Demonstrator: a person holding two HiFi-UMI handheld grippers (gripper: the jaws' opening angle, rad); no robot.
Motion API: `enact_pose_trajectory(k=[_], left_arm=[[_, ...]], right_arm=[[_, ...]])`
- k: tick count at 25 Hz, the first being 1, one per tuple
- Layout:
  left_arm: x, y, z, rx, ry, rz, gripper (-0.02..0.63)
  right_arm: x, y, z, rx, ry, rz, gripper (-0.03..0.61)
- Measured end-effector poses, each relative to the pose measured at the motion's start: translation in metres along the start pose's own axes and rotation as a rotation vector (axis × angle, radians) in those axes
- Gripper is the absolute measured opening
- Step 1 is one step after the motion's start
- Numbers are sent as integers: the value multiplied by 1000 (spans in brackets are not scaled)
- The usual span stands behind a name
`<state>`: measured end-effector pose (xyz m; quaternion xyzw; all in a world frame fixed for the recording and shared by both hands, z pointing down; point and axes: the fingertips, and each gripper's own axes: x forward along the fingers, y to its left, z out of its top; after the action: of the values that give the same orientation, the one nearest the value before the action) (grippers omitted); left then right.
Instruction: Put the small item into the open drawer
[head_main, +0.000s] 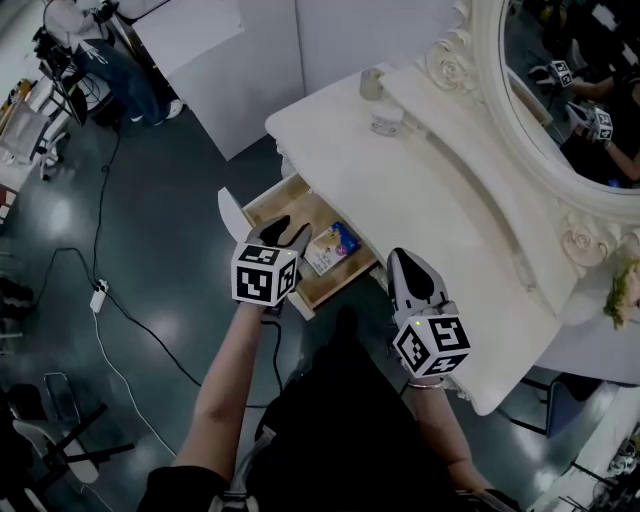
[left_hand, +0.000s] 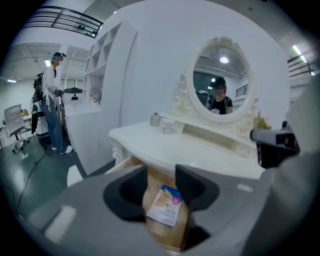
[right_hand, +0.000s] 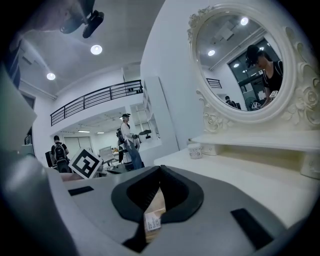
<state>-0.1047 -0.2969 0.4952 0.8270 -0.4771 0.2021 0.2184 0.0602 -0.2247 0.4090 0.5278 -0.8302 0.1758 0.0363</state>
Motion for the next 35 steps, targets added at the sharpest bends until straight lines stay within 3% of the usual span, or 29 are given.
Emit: enact_pose_trajectory(k=[10, 21, 35], left_arm=[[-77, 3, 18, -35, -163, 52, 98], [-137, 2, 13, -21, -260, 132, 15], [-182, -1, 13, -42, -346, 173, 8]], right_arm=[[-11, 22, 8, -27, -35, 16, 5], [-24, 44, 11, -55, -62, 51, 5], [-41, 62, 18, -79, -103, 97, 3]])
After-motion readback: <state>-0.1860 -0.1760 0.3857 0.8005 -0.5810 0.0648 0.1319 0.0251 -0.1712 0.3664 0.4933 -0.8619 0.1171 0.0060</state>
